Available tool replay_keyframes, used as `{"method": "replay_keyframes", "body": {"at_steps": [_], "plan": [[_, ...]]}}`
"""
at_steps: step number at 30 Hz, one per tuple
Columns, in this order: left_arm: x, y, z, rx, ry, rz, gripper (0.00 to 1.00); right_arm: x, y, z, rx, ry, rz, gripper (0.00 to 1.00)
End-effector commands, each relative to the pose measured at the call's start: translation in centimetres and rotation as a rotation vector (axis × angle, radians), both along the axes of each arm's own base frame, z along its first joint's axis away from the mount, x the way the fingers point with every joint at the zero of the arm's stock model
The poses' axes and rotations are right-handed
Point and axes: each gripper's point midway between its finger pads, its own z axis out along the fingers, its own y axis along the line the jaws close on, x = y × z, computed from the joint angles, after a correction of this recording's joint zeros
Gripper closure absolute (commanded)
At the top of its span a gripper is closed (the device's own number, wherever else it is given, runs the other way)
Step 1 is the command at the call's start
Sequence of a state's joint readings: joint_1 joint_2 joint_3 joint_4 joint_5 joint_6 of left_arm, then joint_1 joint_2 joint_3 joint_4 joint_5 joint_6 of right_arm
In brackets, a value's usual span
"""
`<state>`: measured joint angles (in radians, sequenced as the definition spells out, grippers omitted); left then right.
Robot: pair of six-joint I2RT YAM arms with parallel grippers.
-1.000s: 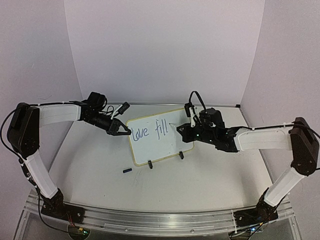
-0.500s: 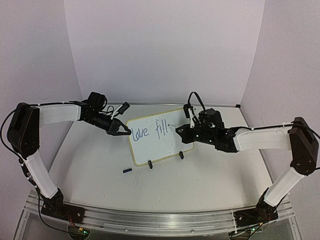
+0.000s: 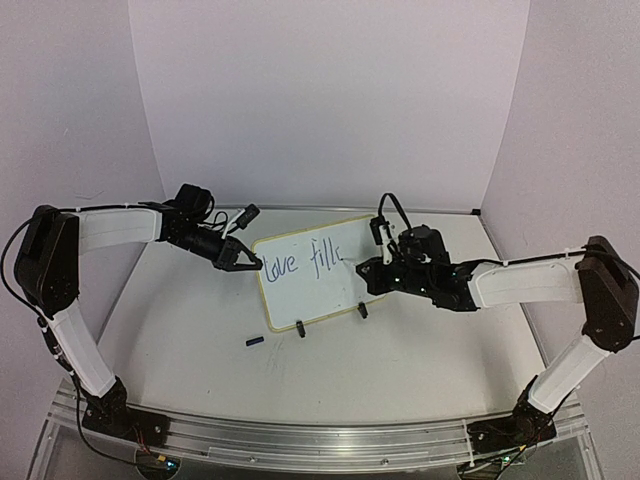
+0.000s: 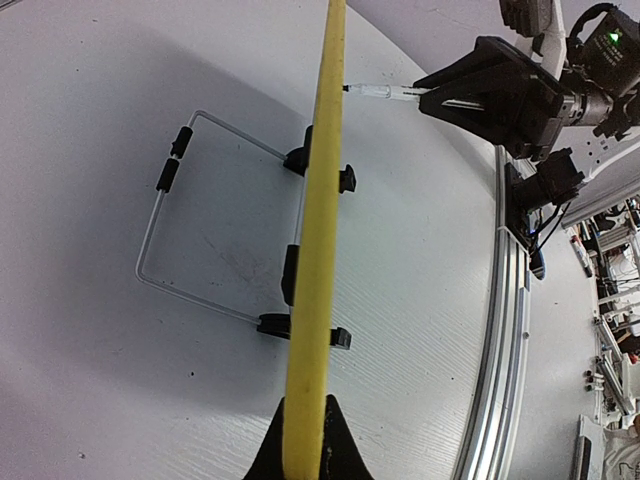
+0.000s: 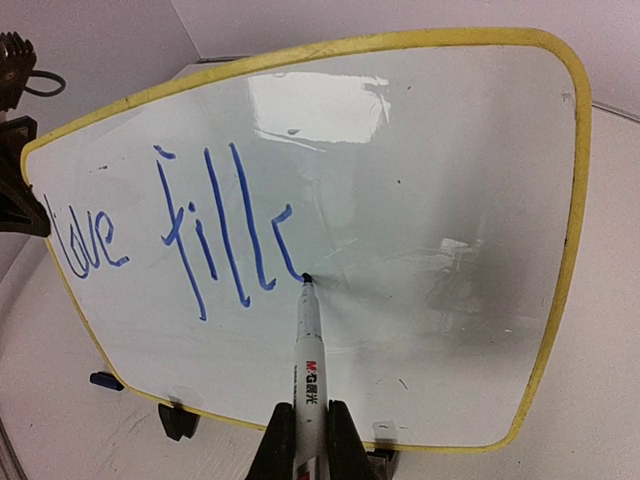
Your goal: Write a sentence on the whiteboard
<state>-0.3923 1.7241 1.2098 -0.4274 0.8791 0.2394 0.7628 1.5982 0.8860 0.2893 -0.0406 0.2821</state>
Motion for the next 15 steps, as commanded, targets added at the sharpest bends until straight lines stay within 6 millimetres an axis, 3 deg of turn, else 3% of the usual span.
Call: {"method": "replay_keyframes", "body": {"at_steps": [1, 15], "plan": [[0.8, -0.1, 0.2, 0.04, -0.078, -0.006, 1.0, 0.3, -0.4, 1.0, 0.01, -0.02, -0.028, 1.0], [0.7, -0.1, 0.5, 0.038, -0.084, -0.007, 1.0, -1.0, -0.3, -0.5, 0.009, 0.025, 0.0, 1.0]]}}
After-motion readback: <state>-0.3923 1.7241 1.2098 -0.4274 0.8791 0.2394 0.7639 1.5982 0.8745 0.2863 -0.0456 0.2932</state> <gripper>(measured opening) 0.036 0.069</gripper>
